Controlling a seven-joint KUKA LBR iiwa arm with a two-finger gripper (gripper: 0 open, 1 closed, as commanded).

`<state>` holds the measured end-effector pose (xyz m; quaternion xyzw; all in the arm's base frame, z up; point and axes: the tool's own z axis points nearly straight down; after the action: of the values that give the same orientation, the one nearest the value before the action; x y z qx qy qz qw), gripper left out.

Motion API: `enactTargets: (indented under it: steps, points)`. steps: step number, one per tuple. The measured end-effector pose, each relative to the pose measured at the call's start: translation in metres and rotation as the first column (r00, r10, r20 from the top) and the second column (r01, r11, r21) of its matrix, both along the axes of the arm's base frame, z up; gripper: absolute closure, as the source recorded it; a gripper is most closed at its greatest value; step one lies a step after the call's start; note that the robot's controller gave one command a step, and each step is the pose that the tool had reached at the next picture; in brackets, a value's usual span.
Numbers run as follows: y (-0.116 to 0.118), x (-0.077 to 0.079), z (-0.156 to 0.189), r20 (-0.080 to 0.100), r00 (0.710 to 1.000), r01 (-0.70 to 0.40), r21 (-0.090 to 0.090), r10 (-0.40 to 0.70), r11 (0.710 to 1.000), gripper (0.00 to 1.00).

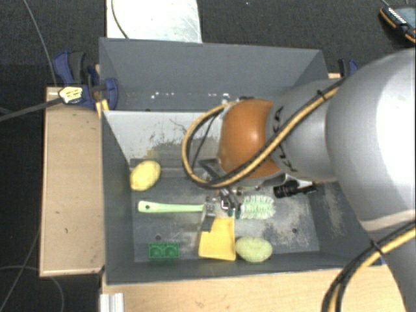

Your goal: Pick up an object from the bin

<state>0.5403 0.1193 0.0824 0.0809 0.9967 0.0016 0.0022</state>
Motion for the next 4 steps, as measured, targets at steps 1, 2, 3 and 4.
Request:
enactTargets:
  steps: [1,2,3,4]
  points:
    - [-0.013,0.007,-0.011,0.004,0.999,-0.043,0.004,0.043,0.999,0.0]
    - [-0.027,0.007,-0.012,-0.001,1.0,-0.005,0.002,0.005,1.0,1.0]
    - [-0.027,0.007,-0.012,-0.001,1.0,-0.003,0.003,0.003,1.0,1.0]
    - [-0.029,0.014,0.093,-0.003,1.0,-0.005,0.003,0.005,1.0,1.0]
